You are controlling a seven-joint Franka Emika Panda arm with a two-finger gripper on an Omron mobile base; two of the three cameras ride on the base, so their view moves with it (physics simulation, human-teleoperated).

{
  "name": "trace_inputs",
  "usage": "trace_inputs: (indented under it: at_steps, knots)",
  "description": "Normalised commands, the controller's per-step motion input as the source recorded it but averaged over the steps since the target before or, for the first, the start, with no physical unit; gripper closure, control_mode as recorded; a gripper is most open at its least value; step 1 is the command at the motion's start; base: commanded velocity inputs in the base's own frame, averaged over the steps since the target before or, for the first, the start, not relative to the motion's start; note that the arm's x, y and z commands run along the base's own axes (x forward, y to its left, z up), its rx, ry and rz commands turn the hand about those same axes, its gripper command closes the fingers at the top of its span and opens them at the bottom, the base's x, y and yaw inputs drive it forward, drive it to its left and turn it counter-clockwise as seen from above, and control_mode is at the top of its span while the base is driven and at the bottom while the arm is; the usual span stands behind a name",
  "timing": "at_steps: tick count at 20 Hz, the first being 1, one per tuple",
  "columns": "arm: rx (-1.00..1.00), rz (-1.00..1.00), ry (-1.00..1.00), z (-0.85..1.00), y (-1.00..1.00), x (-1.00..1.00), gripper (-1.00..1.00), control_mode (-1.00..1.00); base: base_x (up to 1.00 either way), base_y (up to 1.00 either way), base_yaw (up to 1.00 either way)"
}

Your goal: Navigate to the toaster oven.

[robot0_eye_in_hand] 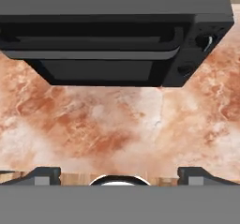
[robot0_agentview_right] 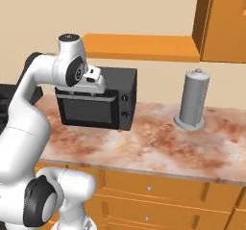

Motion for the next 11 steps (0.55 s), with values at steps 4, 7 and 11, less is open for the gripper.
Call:
trace_inputs:
  at_steps: [4,7,11]
  knots:
    - [0.0,0.0,0.0,0.0,0.0,0.0,-1.0,1.0,0.58,0.0,0.03]
    - [0.0,0.0,0.0,0.0,0.0,0.0,-1.0,1.0,0.1,0.02,0.03]
    - [0.0,0.0,0.0,0.0,0.0,0.0,-1.0,1.0,0.23,0.0,0.0]
